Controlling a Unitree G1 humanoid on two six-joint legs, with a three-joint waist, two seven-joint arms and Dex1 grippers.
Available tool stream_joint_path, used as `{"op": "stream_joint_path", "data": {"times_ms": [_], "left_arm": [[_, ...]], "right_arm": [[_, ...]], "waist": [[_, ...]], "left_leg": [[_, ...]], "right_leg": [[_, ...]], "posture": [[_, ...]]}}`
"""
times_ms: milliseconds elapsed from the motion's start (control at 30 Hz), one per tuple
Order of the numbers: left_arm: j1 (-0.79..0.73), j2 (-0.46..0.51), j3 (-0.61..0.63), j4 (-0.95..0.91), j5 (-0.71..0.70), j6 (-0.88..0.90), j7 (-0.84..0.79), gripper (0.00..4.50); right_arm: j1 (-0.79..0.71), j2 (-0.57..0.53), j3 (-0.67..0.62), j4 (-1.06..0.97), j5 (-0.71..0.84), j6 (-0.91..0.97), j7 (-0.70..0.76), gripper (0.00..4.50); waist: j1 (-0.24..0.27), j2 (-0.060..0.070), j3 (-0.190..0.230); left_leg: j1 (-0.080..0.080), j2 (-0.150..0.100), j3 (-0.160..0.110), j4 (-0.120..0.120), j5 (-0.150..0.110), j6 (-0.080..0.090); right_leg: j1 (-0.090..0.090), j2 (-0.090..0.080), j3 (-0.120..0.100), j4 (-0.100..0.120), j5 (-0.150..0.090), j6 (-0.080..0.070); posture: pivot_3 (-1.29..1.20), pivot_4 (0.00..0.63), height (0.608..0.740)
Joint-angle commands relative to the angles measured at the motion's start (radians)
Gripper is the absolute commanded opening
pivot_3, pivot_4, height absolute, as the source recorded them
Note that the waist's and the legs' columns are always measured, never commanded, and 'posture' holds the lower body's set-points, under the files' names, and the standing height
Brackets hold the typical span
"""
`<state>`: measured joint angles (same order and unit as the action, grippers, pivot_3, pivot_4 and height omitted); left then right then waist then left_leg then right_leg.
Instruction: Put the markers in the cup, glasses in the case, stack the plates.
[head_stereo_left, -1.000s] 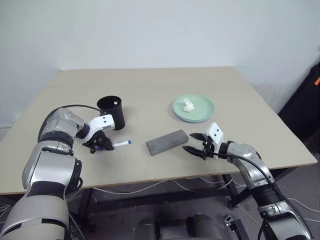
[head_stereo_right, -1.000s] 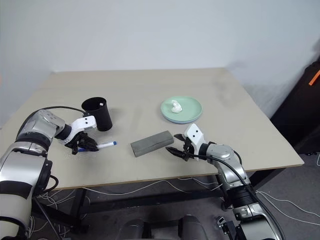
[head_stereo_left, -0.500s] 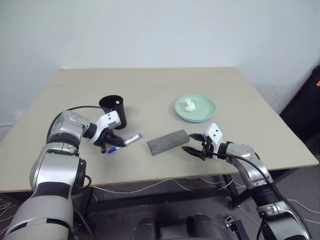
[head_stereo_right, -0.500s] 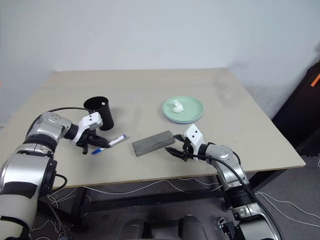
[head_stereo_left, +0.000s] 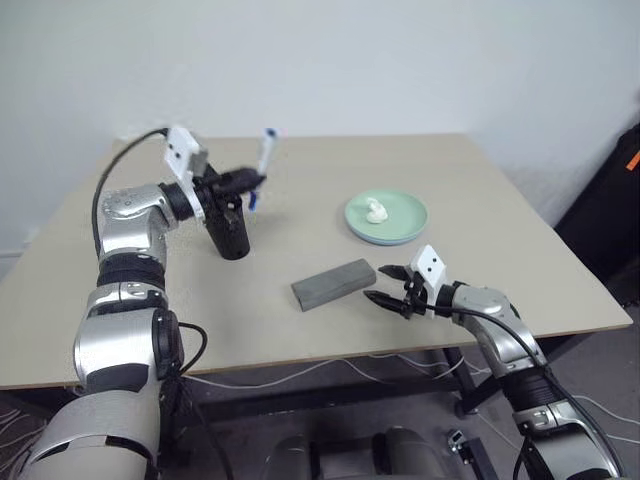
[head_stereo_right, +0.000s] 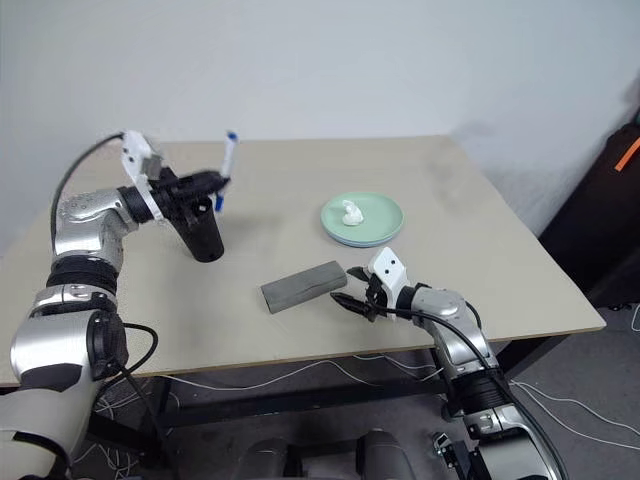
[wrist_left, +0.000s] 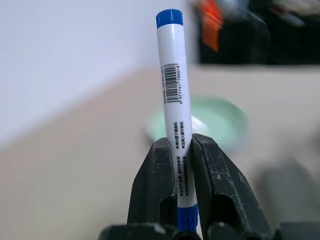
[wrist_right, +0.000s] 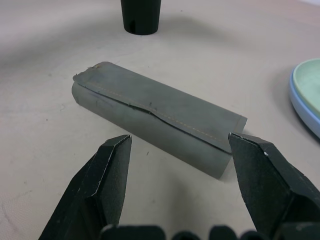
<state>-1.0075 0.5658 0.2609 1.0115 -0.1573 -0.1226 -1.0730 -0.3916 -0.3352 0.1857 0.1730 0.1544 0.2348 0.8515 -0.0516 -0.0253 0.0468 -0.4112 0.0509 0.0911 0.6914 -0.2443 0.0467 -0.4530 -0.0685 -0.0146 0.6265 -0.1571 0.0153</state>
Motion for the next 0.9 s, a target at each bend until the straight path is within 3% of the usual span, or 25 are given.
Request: {"op": "stream_joint_path", "data": {"times_ms": [33,133,300,733,900], "left_arm": [[0.019,-0.003,0.044,-0.062,-0.015,-0.105,0.193,0.08],[0.061,0.004,0.041,-0.077,0.027,-0.199,0.352,0.08],[0.114,-0.014,0.035,-0.05,0.034,-0.273,0.479,0.08],[0.139,-0.068,0.01,0.088,0.028,-0.343,0.539,0.08],[0.131,-0.077,0.016,0.116,0.014,-0.346,0.531,1.75]], "right_arm": [[-0.031,0.0,-0.014,-0.009,0.006,-0.022,-0.003,3.37],[-0.039,0.005,-0.014,0.004,0.005,-0.03,-0.004,3.37],[-0.048,0.014,-0.01,0.018,0.004,-0.038,-0.004,3.37],[-0.052,0.022,-0.008,0.021,0.007,-0.044,0.005,3.37],[-0.049,0.023,-0.007,0.016,0.007,-0.045,0.004,3.37]], "waist": [[0.0,0.0,0.0],[0.0,0.0,0.0],[0.003,0.0,0.0],[0.004,0.0,0.0],[0.005,0.0,0.0]], "left_leg": [[0.0,0.0,0.0,0.0,0.0,0.0],[0.001,0.0,0.0,0.0,0.0,0.0],[0.001,0.0,0.001,0.0,-0.001,-0.002],[0.001,0.0,0.001,0.0,-0.001,-0.003],[0.001,0.0,0.002,0.0,-0.001,-0.003]], "right_leg": [[0.0,0.0,0.0,0.0,0.0,0.0],[0.001,0.0,0.0,0.0,0.001,0.0],[0.001,0.0,0.0,-0.002,0.002,0.0],[0.002,0.0,-0.001,-0.003,0.004,0.001],[0.002,-0.001,-0.001,-0.003,0.004,0.001]], "posture": [[0.0,0.0,0.74],[0.0,0.0,0.74],[0.0,0.0,0.74],[0.0,0.0,0.74],[0.0,0.0,0.74]]}}
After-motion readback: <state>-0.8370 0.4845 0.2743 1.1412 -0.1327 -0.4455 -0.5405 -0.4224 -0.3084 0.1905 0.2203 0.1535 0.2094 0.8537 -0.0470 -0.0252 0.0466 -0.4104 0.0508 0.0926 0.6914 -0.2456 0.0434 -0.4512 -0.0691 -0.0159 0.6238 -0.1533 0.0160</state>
